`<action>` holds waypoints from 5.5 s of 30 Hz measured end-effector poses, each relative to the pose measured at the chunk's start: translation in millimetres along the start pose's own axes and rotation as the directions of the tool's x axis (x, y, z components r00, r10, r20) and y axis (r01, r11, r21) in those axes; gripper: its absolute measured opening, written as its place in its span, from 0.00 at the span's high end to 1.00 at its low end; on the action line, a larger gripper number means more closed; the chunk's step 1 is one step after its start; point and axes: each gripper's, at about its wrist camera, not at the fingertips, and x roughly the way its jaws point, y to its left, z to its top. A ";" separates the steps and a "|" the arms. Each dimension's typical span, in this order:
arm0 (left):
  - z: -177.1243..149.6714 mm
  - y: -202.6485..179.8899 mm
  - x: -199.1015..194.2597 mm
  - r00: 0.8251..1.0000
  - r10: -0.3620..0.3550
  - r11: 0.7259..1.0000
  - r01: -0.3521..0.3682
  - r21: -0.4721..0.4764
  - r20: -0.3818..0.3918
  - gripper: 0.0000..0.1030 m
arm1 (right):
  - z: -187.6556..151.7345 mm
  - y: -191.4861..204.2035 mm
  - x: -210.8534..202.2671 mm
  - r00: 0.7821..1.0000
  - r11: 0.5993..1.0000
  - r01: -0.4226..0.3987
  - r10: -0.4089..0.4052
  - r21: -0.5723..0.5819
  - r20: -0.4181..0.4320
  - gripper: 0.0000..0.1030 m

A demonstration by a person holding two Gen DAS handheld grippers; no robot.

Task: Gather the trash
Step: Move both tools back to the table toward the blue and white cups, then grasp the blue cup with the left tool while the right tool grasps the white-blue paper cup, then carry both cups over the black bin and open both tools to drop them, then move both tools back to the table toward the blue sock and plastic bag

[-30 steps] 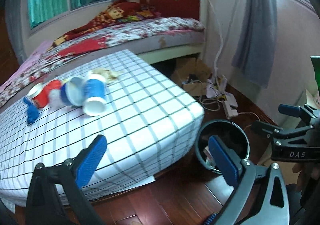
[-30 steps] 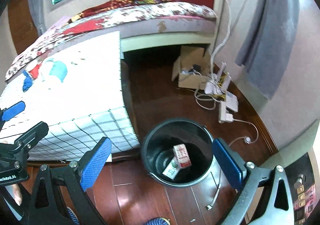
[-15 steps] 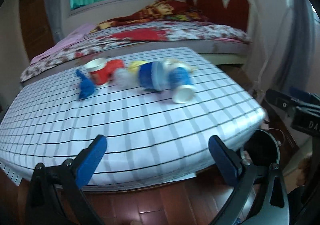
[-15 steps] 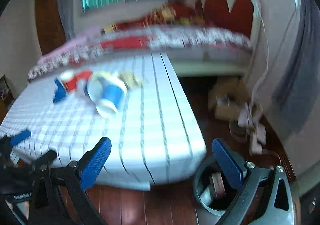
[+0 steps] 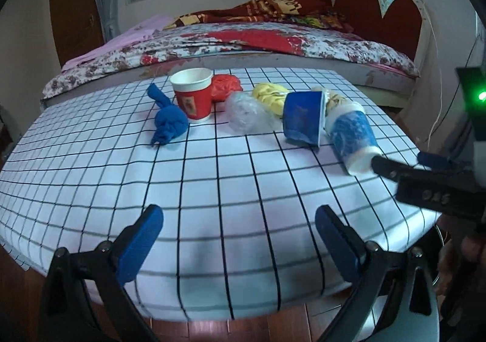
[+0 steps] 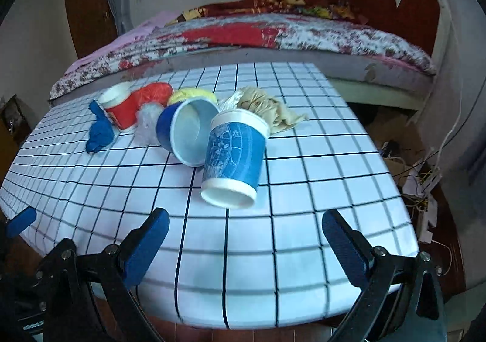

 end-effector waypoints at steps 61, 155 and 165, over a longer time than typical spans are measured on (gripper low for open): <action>40.4 -134.2 -24.4 0.952 -0.298 0.936 0.277 0.216 0.072 0.52 | -31.2 -130.3 -102.1 0.990 0.991 -0.014 -0.005 0.131 0.142 0.46; -28.8 -162.0 -56.0 0.972 -0.229 0.955 0.215 0.205 0.045 0.01 | -91.6 -157.6 -131.7 0.990 0.987 0.129 -0.133 0.092 0.035 0.01; -11.2 -49.1 -33.0 0.997 -0.055 0.997 0.052 0.056 0.058 0.01 | -39.0 -68.7 -85.6 0.999 0.999 -0.008 0.010 -0.032 0.043 0.01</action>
